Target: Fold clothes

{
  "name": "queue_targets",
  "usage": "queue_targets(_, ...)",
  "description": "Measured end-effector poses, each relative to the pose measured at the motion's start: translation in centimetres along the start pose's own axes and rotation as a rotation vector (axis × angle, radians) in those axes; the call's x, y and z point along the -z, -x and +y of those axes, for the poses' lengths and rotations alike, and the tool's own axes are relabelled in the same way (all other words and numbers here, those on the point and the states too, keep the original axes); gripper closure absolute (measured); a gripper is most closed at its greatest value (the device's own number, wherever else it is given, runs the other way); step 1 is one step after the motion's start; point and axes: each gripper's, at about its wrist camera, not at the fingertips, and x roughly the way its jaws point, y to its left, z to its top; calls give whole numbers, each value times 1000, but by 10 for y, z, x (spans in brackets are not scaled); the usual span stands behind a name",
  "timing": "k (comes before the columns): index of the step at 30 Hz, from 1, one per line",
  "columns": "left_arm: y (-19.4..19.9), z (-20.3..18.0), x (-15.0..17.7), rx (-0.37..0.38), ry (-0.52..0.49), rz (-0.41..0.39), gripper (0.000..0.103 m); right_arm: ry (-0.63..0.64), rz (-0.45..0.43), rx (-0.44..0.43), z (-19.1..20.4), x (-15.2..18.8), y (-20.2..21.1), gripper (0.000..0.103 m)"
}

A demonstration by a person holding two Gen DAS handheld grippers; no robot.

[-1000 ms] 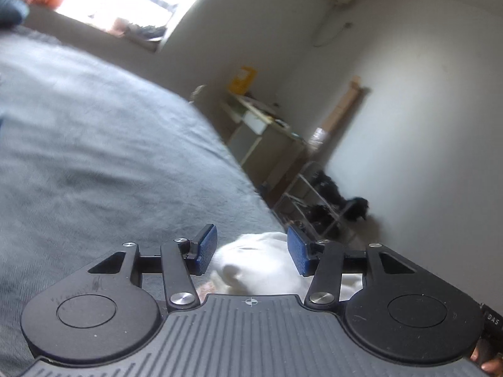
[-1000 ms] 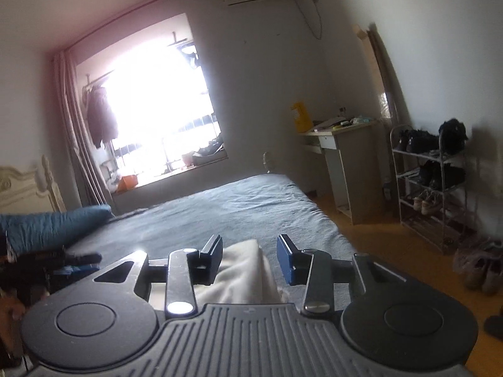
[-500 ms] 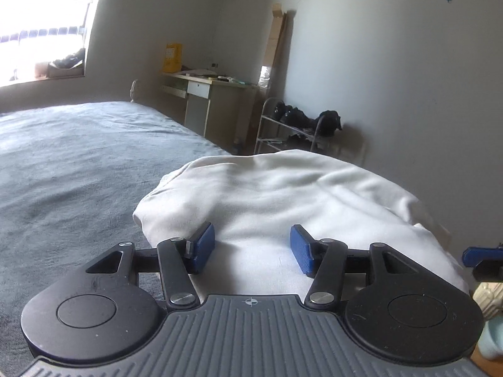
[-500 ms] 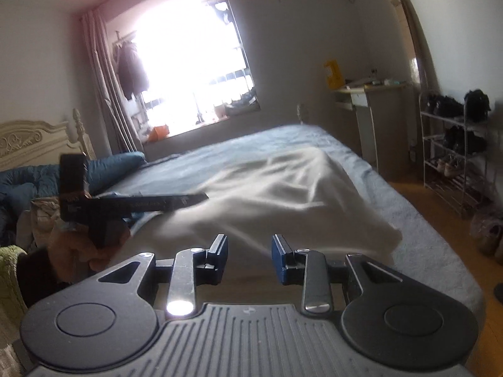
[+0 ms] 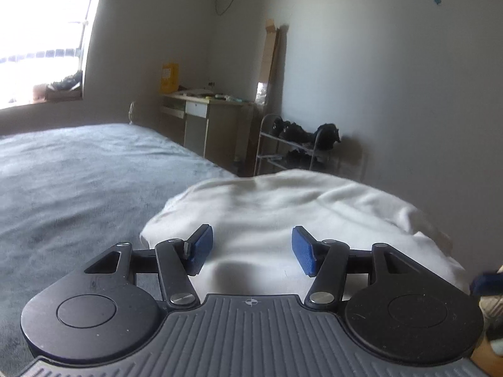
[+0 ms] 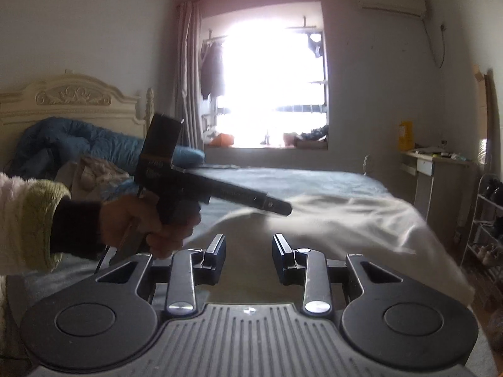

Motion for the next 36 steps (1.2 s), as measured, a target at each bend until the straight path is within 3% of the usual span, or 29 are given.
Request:
queue_targets(4, -30, 1, -19, -21, 24, 24, 47, -102, 3, 100, -28, 0, -13, 68)
queue_targets(8, -75, 15, -14, -135, 28, 165, 45, -242, 4, 170, -52, 16, -21, 67)
queue_targets(11, -70, 27, -27, -159, 52, 163, 45, -339, -56, 171, -54, 37, -7, 67)
queue_targets(15, -54, 13, -62, -130, 18, 79, 45, -338, -94, 213, -51, 47, 2, 67)
queue_targets(18, -67, -32, -79, -21, -84, 78, 44, -296, -120, 247, -42, 46, 1, 66)
queue_targets(20, -85, -72, -77, 71, -205, 136, 44, -272, -139, 268, -36, 47, 0, 66)
queue_targets(23, -123, -131, -56, 125, -460, 273, 44, -265, -158, 281, -34, 52, 0, 66)
queue_targets(26, -154, -162, -27, 69, -626, 353, 44, -275, -165, 284, -36, 56, 0, 66)
queue_targets(31, -176, -167, -26, -47, -641, 368, 43, -290, -177, 288, -38, 63, 2, 66)
queue_targets(36, -139, -144, -56, -104, -531, 254, 43, -301, -218, 266, -48, 49, 23, 68)
